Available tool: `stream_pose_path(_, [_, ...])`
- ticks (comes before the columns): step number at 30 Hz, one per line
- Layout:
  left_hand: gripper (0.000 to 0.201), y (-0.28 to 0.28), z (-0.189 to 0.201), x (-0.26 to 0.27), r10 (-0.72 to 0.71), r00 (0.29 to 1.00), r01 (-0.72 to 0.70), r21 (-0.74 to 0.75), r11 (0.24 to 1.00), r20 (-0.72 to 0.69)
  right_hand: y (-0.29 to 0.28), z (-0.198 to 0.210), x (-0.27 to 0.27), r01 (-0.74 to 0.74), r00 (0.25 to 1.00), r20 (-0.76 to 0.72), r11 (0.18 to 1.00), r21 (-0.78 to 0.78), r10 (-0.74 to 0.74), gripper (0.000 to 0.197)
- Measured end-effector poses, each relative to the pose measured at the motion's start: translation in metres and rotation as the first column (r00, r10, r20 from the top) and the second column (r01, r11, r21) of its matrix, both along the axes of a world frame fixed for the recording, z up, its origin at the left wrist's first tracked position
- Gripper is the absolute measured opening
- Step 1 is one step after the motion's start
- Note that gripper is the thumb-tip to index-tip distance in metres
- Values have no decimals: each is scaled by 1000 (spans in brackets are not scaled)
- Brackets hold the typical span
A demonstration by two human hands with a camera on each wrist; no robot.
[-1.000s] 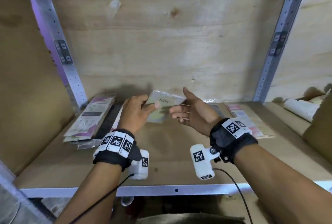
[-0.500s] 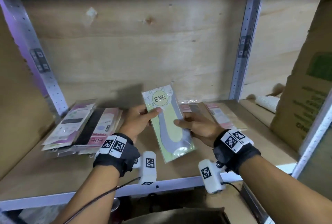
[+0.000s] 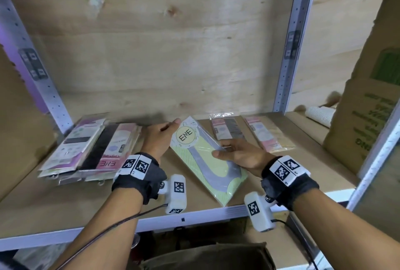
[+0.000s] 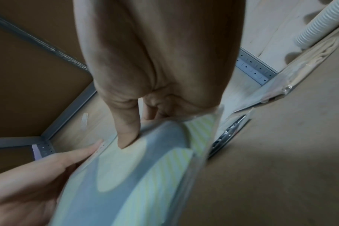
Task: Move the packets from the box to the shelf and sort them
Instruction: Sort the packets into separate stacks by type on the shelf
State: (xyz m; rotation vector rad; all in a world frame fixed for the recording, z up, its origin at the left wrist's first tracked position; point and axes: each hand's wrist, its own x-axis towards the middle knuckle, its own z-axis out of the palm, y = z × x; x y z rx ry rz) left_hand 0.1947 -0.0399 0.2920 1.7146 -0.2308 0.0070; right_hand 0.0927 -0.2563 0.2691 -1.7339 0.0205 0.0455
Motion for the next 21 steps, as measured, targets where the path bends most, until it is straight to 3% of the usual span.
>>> stream_pose_path(2, [26,0,-3,3,46,999,-46,-7,999,27,0,-3,3,12,1000,17,1000,-18,-12,46])
stream_pose_path(6, [38,4,-6,9,134,991,-132,-59,989,25,-4,-6,1,-41,999,-16,997,-64,40,35])
stream_pose_path(14, [27,6,-8,6,61,951,-123,-190,974,-303,-10,1,-3,-122,993,-2,993,-3,122,25])
stream_pose_path(21, [21,9,-8,-1,43,967,-93,-195,976,-249,-11,-4,-4,-116,993,-6,993,-36,116,31])
